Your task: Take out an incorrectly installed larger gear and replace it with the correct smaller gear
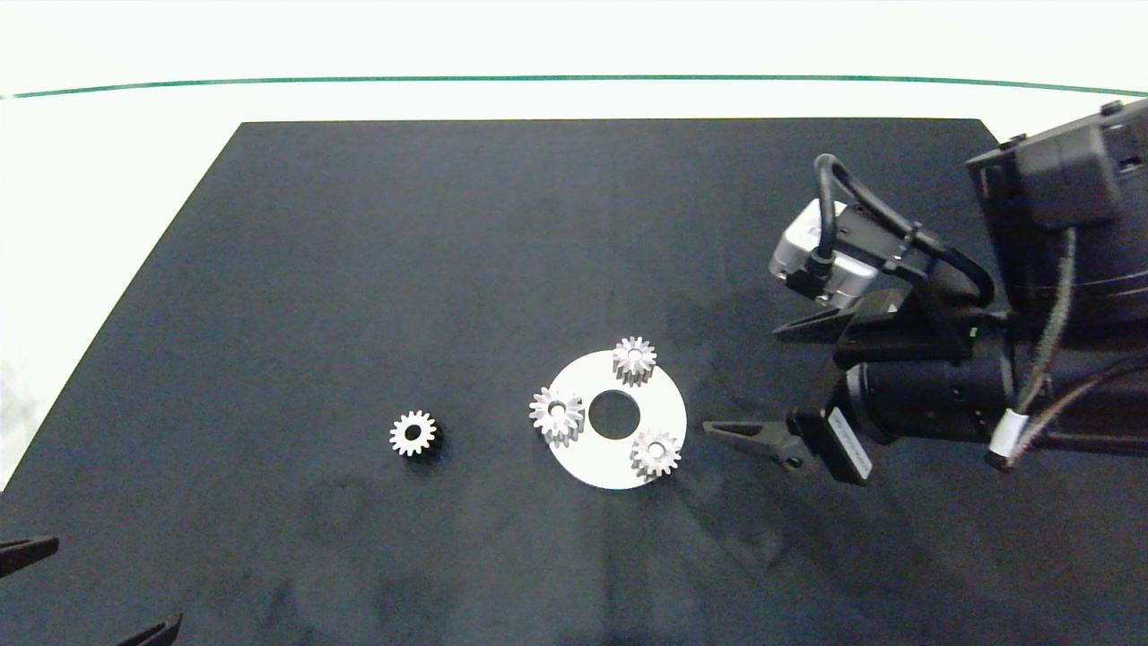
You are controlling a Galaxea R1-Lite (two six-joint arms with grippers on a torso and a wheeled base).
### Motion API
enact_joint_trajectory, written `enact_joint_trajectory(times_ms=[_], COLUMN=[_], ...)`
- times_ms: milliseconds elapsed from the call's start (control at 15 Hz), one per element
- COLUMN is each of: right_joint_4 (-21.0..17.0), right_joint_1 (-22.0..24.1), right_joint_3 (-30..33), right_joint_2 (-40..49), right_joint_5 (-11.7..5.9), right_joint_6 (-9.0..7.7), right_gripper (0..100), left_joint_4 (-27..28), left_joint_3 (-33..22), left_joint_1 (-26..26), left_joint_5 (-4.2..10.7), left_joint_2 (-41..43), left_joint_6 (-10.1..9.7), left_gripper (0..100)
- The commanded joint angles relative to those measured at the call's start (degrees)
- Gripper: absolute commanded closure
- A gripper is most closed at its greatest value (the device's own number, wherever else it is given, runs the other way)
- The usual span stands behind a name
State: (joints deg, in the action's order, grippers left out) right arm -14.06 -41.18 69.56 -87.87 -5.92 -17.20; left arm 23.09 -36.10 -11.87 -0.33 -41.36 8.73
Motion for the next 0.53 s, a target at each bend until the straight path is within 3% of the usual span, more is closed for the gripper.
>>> enact_joint_trajectory(times_ms=[67,133,267,333,400,533], right_joint_4=[-1.33,-3.7,-9.5,-10.82,-13.1,-16.0], right_joint_1=[-2.24,-2.94,-3.82,-3.82,-3.82,-4.79], right_joint_3=[4.18,6.55,12.27,13.59,16.57,20.44], right_joint_2=[-6.35,-7.67,-10.22,-11.01,-12.76,-15.67], right_joint_5=[-0.14,-0.05,0.3,0.39,0.48,0.56], right_joint_6=[-2.14,-2.66,-2.66,-2.66,-2.75,-2.75], right_gripper=[0,0,0,0,0,0], left_joint_4=[1.17,3.89,9.08,9.61,8.82,6.62], left_joint_3=[-1.26,-2.49,-5.56,-5.83,-6.0,-6.0], left_joint_1=[-0.26,-0.26,-0.17,-0.17,0.01,0.36], left_joint_5=[-0.11,-0.37,-3.01,-3.63,-4.68,-4.59], left_joint_2=[1.02,1.02,1.11,1.11,1.02,1.28], left_joint_6=[0.06,-0.03,-0.55,-0.91,-2.93,-3.72], left_gripper=[0,0,0,0,0,0])
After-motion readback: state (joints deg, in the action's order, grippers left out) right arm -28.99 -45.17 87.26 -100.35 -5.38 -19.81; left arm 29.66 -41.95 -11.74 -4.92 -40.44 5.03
